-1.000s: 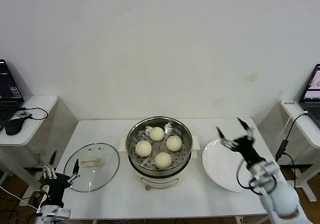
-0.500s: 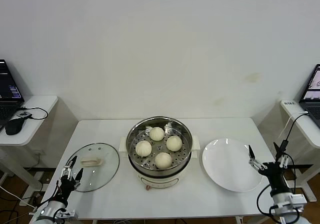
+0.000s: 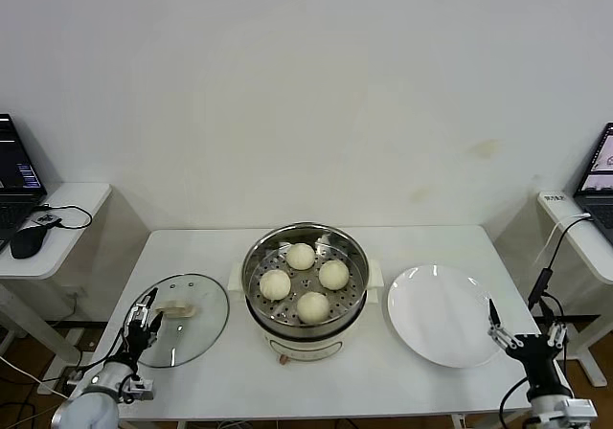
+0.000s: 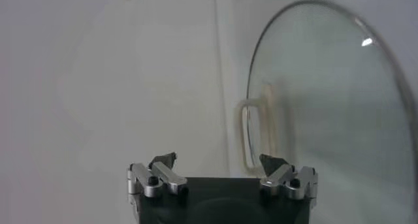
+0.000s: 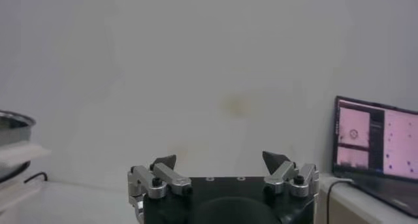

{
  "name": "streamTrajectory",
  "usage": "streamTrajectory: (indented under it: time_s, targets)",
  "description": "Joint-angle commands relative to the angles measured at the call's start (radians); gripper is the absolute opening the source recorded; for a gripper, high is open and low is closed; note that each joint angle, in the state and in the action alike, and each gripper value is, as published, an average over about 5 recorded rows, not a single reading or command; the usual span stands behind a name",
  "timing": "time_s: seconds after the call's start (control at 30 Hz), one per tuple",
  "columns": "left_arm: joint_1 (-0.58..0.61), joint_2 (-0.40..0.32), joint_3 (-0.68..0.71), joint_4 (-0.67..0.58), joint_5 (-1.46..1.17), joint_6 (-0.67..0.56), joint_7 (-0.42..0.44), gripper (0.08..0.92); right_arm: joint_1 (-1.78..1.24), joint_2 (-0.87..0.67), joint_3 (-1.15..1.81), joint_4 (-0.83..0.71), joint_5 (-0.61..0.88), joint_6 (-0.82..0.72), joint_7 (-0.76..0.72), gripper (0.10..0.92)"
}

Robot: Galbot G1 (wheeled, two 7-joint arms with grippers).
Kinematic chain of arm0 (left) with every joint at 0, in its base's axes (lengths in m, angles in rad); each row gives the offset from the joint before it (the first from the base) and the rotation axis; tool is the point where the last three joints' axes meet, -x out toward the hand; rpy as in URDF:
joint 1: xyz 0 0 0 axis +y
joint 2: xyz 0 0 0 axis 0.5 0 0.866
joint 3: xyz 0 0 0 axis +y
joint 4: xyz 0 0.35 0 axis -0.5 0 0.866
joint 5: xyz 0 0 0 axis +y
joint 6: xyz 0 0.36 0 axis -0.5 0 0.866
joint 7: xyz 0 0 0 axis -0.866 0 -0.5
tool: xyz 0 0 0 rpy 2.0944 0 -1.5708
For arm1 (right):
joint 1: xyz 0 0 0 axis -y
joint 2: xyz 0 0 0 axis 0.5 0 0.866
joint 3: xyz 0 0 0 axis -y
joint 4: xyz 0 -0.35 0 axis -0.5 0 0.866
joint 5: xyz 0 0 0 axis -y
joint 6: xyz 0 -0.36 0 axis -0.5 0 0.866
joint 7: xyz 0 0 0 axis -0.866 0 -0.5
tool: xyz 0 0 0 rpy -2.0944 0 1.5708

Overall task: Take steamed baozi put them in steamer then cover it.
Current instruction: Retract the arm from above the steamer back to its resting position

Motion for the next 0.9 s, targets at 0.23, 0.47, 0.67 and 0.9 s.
streamTrajectory:
  time_s: [0.23,0.47,0.67,0.9]
  targets:
    - [-0.127,-0.002,0.048,0.104,0.035,0.007,0.010,0.823,-0.023,0.023,0.018,-0.017,-0.005,0.015,-0.005,0.823]
    - [-0.139,0.002,0.066,0.110,0.013,0.013,0.021,0.823,-0.019,0.029,0.012,-0.029,-0.010,0.017,-0.009,0.823]
    - [-0.152,-0.003,0.077,0.114,-0.009,0.014,0.025,0.823,-0.020,0.034,0.004,-0.035,-0.018,0.019,-0.011,0.823]
    - [-0.161,-0.005,0.087,0.126,-0.037,0.016,0.039,0.802,-0.019,0.038,-0.008,-0.044,-0.028,0.022,-0.013,0.823]
